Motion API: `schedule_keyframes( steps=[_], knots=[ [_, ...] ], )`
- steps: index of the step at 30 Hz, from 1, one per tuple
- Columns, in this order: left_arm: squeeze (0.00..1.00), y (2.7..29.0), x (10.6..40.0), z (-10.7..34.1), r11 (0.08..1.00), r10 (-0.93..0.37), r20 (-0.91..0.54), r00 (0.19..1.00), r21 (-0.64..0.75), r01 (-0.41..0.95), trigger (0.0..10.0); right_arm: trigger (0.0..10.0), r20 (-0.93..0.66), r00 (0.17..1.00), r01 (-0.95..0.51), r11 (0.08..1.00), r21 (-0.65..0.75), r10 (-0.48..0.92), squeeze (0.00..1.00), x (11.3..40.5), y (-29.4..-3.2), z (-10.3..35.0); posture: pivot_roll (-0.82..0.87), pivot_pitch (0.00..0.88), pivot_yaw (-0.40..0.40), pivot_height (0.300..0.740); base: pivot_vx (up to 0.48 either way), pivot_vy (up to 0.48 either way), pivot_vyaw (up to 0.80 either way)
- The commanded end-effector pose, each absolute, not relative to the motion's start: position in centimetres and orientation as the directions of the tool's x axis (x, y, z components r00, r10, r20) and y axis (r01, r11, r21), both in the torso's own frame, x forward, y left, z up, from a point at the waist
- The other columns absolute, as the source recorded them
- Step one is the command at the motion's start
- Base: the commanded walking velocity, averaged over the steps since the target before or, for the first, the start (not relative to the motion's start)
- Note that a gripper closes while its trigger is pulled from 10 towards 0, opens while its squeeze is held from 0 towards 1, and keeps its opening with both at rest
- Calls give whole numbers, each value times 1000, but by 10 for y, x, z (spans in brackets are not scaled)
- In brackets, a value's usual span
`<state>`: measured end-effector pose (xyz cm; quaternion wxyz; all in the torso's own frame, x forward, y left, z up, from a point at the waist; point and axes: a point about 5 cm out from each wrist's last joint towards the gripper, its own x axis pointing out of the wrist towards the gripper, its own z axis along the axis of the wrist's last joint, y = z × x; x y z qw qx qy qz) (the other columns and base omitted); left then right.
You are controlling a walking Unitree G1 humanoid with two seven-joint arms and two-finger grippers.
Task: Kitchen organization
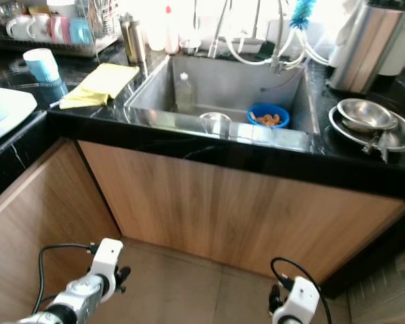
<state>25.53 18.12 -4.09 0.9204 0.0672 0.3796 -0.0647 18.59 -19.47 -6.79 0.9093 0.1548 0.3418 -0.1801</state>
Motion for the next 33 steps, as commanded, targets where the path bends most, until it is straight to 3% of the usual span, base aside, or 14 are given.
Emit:
schedule_keyframes(
  steps=[1, 15, 23, 33],
  knots=[
    [0, 180, 255, -41, 983, -70, -710, 701, 71, 171, 10000, 10000, -686, 693, 438, 885, 159, -221, 0, 181, -195, -71, 200, 67, -23, 732, 0, 0, 0],
    [0, 178, 249, -46, 980, -80, -722, 688, 67, 185, 10000, 10000, -722, 661, 450, 878, 163, -205, 0, 171, -191, -82, 193, 45, -35, 732, 0, 0, 0],
    [0, 178, 243, -50, 977, -85, -736, 672, 69, 200, 10000, 10000, -786, 596, 480, 857, 187, -163, 0, 153, -181, -94, 190, 27, -35, 732, 0, 0, 0],
    [0, 178, 242, -51, 978, -82, -745, 662, 67, 196, 10000, 10000, -814, 570, 416, 894, 169, -111, 0, 143, -171, -99, 182, 49, -32, 732, 0, 0, 0]
  ],
)
